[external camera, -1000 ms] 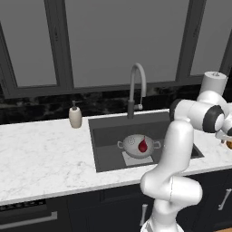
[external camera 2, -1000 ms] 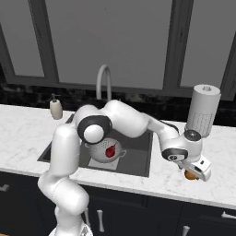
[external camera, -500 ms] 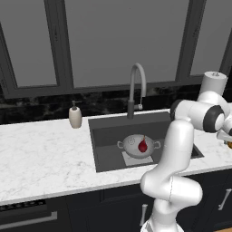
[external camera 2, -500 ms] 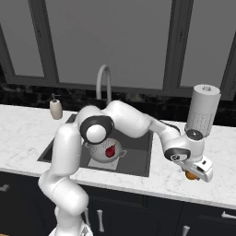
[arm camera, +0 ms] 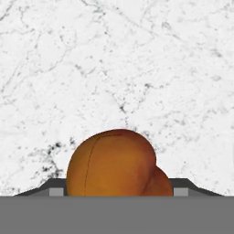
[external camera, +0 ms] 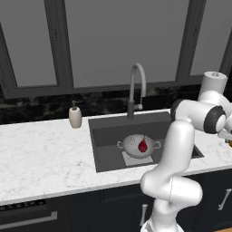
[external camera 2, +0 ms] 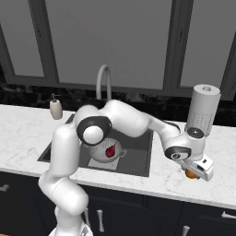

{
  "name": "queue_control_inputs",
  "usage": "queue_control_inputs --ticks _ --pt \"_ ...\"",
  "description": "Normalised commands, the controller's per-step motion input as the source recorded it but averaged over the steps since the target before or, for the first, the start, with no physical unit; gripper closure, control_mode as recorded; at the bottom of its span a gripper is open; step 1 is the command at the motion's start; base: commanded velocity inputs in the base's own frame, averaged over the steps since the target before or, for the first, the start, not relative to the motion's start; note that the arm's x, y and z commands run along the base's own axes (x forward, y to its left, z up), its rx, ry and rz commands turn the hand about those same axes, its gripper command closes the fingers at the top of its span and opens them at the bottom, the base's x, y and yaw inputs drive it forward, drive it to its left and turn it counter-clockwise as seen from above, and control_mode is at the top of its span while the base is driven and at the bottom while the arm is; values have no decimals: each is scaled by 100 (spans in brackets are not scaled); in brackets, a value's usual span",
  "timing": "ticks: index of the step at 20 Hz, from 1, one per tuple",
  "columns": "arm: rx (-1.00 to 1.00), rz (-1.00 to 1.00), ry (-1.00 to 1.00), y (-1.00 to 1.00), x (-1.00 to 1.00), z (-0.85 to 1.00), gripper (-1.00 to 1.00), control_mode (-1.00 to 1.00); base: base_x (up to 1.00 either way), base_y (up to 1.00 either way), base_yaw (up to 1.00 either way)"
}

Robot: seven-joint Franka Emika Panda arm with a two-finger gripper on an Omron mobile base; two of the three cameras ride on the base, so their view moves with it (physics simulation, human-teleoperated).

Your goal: Put the colander in the sink, put the peach, pear in the colander, and turn on the sink faucet and pour water over the colander.

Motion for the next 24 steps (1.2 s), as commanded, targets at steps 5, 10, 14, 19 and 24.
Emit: queue_control_inputs --ticks 5,10,14,19,24 --pt "0 -1 -1 24 -30 44 100 -100 0 0 0" --pt "0 0 -6 47 -30 37 100 -100 0 0 0" --pt "0 0 -8 71 -39 15 100 -100 0 0 0" --pt "0 0 -10 68 -21 20 100 -100 0 0 0" --pt "0 0 -9 62 -1 39 100 -100 0 0 0"
